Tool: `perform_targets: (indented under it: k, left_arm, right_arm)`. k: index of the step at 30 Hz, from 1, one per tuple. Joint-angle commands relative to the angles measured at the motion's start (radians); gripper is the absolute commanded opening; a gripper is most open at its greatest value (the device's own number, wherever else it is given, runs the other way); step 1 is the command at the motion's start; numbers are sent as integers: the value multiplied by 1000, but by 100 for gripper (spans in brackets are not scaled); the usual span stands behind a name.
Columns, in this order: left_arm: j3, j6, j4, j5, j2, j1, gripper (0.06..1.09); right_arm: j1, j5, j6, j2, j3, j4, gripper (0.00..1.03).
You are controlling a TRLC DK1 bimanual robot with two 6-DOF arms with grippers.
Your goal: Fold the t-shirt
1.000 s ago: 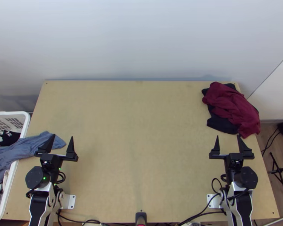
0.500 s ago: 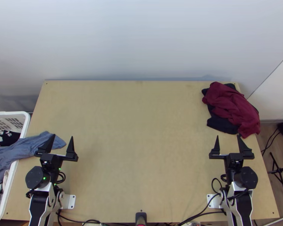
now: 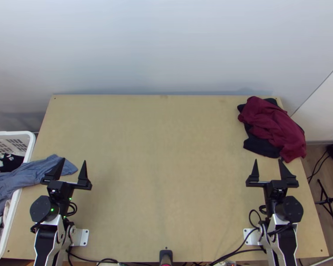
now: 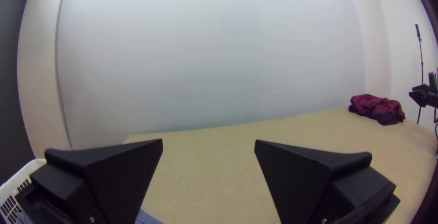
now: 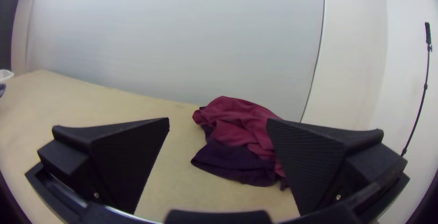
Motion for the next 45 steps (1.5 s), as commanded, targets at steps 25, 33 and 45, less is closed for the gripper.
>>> perform_targets:
  k: [25,33,45]
  left_arm:
    - [0,-13,2,0,1,-97,104]
    - [0,-14,-3,-4,1,-131,104]
    - [18,159,-4,7,1,-144,104]
  right_arm:
    - [54,0,224,5,0,-1,99]
    - [21,0,244,2,0,-2,99]
    - [57,26,58,57,8,-2,90]
